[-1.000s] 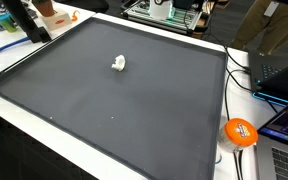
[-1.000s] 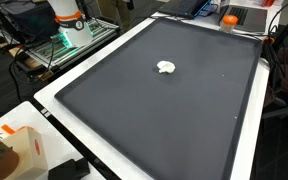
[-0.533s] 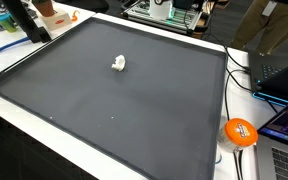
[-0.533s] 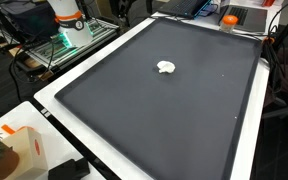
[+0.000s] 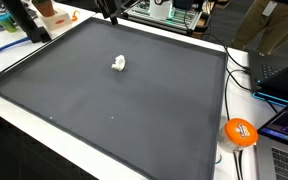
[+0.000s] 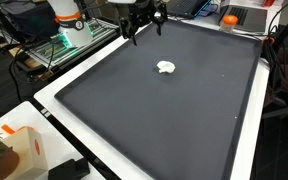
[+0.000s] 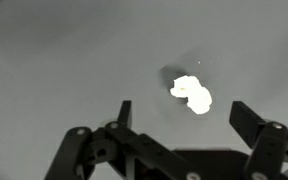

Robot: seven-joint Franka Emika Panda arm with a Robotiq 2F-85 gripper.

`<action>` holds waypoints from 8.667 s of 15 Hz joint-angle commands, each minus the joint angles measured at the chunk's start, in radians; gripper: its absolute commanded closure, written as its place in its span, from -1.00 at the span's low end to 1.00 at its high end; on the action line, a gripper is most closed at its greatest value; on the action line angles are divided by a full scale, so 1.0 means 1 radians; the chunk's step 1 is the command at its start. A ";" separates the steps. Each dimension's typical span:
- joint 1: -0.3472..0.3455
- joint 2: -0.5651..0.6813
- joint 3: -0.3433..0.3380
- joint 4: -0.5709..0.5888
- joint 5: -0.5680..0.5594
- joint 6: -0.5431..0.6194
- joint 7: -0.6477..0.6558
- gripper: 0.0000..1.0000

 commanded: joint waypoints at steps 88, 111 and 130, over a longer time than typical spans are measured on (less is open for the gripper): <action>0.105 0.474 -0.001 0.406 -0.311 -0.293 0.072 -1.00; 0.161 0.543 -0.018 0.462 -0.487 -0.370 0.164 -1.00; 0.140 0.553 0.036 0.542 -0.358 -0.595 0.070 -1.00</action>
